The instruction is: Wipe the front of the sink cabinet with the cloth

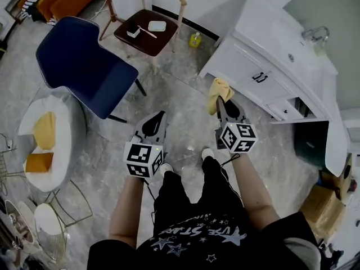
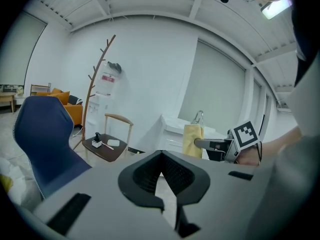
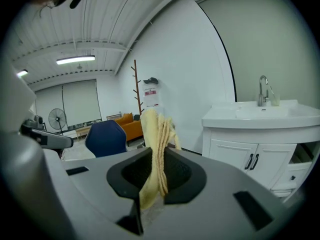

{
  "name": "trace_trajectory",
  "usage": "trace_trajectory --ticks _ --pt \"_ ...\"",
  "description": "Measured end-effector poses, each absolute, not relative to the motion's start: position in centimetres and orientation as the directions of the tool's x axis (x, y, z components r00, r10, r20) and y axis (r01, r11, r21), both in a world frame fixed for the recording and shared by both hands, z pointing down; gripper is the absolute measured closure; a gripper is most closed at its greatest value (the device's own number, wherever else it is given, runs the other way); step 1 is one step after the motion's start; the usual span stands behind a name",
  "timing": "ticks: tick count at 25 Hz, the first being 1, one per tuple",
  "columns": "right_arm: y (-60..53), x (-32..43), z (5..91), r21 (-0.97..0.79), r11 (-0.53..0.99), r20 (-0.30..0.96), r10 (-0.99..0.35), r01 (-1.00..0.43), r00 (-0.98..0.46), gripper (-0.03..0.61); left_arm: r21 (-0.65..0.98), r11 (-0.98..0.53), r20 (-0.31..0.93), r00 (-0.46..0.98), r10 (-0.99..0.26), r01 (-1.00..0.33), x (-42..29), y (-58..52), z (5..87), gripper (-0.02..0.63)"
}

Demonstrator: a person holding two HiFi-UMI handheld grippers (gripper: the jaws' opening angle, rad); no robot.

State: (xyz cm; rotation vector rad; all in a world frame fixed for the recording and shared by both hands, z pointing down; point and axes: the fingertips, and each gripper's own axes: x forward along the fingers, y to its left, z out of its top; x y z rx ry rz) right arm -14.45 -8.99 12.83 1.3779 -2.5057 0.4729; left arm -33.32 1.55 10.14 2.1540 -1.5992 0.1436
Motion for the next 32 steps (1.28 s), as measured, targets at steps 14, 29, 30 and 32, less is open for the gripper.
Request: trace_trajectory --ticks 14,29,30,32 --pt "-2.7 -4.8 4.9 -0.129 0.699 0.262 -0.661 -0.704 -0.704 0.515 0.219 -0.009 0.344 0.086 -0.935 -0.976 -21.8 13.5 5.0 0.598" --pt "3.0 13.6 4.2 -0.176 0.798 0.209 -0.542 -0.577 -0.814 0.515 0.17 0.146 0.323 -0.084 -0.943 -0.975 -0.6 21.1 3.3 0.598" --pt "3.4 14.5 4.5 -0.187 0.8 0.213 -0.534 -0.57 -0.819 0.515 0.165 0.152 0.335 -0.09 -0.938 -0.975 0.7 21.7 3.4 0.598" --pt "4.1 16.1 5.0 -0.198 0.807 0.22 -0.517 -0.557 -0.827 0.517 0.147 0.157 0.36 -0.095 -0.928 -0.977 3.0 22.9 3.8 0.598"
